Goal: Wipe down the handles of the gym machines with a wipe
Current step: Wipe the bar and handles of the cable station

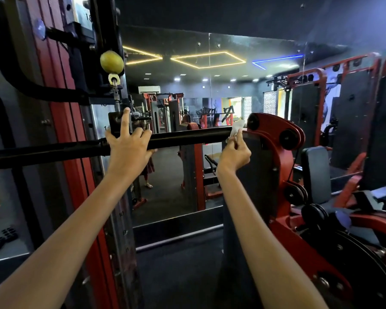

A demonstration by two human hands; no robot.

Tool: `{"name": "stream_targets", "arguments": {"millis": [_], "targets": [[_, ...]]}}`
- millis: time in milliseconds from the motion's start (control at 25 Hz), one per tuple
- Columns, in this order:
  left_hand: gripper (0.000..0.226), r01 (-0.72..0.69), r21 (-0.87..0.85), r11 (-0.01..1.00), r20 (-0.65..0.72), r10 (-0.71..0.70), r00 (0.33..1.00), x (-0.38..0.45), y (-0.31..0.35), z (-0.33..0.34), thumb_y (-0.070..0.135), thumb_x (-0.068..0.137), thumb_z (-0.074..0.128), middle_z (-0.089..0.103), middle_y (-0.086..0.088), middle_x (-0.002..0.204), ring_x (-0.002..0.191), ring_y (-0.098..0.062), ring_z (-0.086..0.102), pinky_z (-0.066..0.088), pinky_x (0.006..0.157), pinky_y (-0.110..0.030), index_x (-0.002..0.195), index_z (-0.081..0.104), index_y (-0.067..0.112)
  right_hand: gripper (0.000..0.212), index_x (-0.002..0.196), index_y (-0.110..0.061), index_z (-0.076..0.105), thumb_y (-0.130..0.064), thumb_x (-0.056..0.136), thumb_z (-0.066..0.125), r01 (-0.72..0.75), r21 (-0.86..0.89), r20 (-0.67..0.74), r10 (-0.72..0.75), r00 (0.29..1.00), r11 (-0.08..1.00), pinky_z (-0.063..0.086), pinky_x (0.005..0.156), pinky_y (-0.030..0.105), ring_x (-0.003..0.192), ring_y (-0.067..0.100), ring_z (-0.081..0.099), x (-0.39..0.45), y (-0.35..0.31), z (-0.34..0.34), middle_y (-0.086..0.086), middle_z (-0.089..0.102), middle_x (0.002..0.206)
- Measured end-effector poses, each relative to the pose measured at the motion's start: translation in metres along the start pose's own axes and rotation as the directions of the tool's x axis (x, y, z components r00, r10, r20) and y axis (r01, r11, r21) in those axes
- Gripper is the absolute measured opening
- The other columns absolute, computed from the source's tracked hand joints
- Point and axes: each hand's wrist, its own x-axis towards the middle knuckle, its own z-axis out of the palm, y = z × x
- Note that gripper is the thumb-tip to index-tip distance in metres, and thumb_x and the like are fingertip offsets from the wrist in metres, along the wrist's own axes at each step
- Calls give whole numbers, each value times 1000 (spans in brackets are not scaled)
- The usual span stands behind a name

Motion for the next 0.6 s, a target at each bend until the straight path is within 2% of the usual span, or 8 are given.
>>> {"name": "stream_targets", "arguments": {"millis": [80, 160, 280, 360, 440, 520, 600], "targets": [[49, 0, -15, 1000, 4, 0, 1000, -1, -3, 0, 34, 82, 69, 63, -14, 115, 144, -39, 9, 29, 93, -75, 120, 58, 6, 33, 119, 0, 59, 9, 87, 55, -23, 71, -61, 27, 998, 997, 43, 64, -2, 96, 13, 63, -12, -2, 6, 12, 66, 114], [49, 8, -23, 1000, 2, -8, 1000, -2, -8, 0, 34, 82, 69, 63, -15, 115, 144, -39, 9, 29, 93, -75, 120, 58, 5, 30, 117, 1, 60, 6, 87, 57, -60, 87, -59, 66, 996, 994, 44, 61, 0, 87, 10, 63, -20, -5, 7, 12, 67, 108], [47, 16, -16, 1000, -9, -16, 1000, -2, -12, 0, 33, 82, 69, 63, -16, 114, 143, -40, 10, 28, 93, -74, 118, 58, 4, 26, 112, 3, 63, 2, 86, 60, -95, 47, 39, 93, 995, 994, 43, 54, 2, 73, 6, 60, -48, -2, 14, 13, 69, 98], [46, 17, -30, 999, -22, -17, 1000, -3, -12, -3, 33, 82, 70, 64, -16, 111, 143, -41, 13, 29, 92, -74, 116, 59, 4, 25, 111, 2, 64, 0, 86, 62, -45, 5, 124, 44, 991, 999, 45, 55, 4, 62, 1, 55, -74, 1, 20, 12, 69, 92], [46, 24, -52, 998, -9, -25, 1000, -4, -10, -7, 33, 82, 69, 64, -15, 112, 143, -40, 12, 29, 93, -74, 117, 59, 5, 26, 111, 1, 64, 1, 85, 61, 28, -29, 145, -24, 989, 999, 47, 59, 5, 62, -2, 55, -85, 4, 22, 6, 68, 91], [47, 27, -62, 998, 16, -26, 1000, -3, -9, -10, 35, 85, 65, 62, -13, 117, 144, -39, 8, 28, 96, -73, 121, 56, 6, 24, 110, -1, 65, 2, 86, 60, 40, -18, 62, -39, 997, 999, 49, 63, 8, 70, 1, 58, -70, 0, 19, 2, 65, 97], [48, 18, -61, 998, 37, -16, 999, -2, -9, -12, 38, 87, 62, 59, -11, 123, 145, -37, 3, 28, 99, -71, 124, 53, 8, 16, 98, -7, 65, 2, 87, 57, 55, -17, -48, -56, 997, 998, 54, 71, 18, 81, 13, 61, -42, -4, 15, 5, 61, 100]]}}
